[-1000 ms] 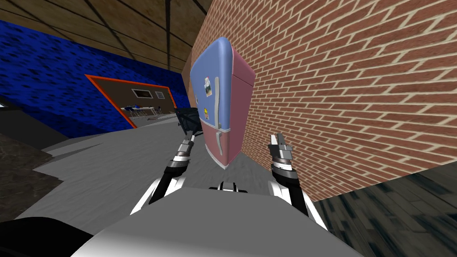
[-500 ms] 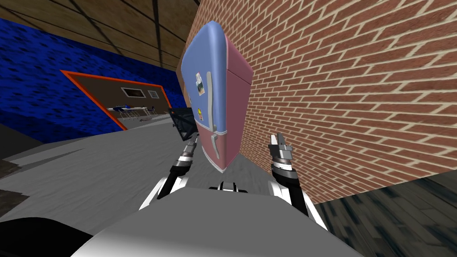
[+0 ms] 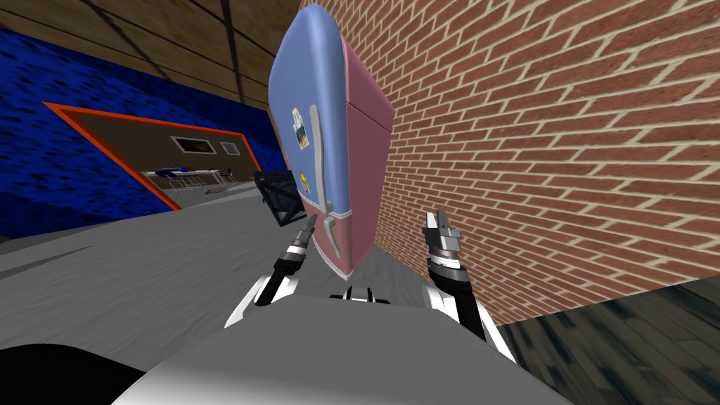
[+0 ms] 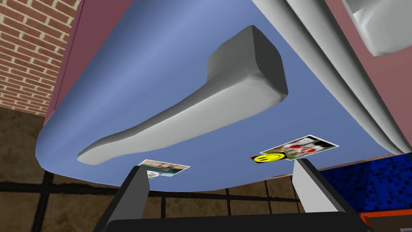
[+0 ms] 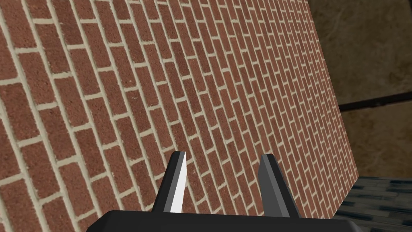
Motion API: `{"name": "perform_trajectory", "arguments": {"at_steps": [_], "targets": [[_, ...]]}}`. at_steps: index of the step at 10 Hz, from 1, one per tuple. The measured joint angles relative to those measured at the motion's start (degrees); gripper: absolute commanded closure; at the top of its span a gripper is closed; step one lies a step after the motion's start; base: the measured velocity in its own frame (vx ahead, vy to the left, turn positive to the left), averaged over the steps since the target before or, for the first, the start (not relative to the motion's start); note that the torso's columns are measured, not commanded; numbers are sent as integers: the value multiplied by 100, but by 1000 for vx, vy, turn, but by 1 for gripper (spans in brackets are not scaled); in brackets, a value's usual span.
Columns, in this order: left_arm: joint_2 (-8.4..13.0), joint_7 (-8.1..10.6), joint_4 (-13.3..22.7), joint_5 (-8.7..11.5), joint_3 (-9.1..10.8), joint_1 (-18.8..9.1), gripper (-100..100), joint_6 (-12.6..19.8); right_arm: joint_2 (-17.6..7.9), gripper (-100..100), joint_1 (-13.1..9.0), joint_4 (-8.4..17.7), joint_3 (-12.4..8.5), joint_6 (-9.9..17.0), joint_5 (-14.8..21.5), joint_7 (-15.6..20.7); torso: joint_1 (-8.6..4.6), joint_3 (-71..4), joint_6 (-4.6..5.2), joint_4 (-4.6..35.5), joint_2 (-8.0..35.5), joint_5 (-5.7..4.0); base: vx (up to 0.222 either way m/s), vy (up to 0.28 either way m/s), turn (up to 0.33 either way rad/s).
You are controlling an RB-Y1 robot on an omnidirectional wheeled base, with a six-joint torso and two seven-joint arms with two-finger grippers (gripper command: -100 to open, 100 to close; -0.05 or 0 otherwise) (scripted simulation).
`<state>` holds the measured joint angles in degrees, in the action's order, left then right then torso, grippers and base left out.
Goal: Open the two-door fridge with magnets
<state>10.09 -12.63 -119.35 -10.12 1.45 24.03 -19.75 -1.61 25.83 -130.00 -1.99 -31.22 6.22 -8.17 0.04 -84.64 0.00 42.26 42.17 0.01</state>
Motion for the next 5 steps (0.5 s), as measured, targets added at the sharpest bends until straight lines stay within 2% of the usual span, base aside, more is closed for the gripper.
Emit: {"name": "perform_trajectory", "arguments": {"at_steps": [2, 3, 5], "targets": [[97, -54, 193, -83, -26, -50, -100, 24, 0, 0, 0, 0, 0, 0, 0, 0, -8, 10, 0, 5, 18, -1, 128, -34, -74], [141, -92, 365, -131, -36, -114, -100, 14, 0, 0, -1, 0, 0, 0, 0, 0, -6, 11, 0, 5, 18, -2, 59, -11, -14], [161, -91, 313, -131, -32, -111, -100, 62, 0, 0, -1, 0, 0, 0, 0, 0, 0, 18, 0, 9, 29, 0, 69, -6, -19]]}}
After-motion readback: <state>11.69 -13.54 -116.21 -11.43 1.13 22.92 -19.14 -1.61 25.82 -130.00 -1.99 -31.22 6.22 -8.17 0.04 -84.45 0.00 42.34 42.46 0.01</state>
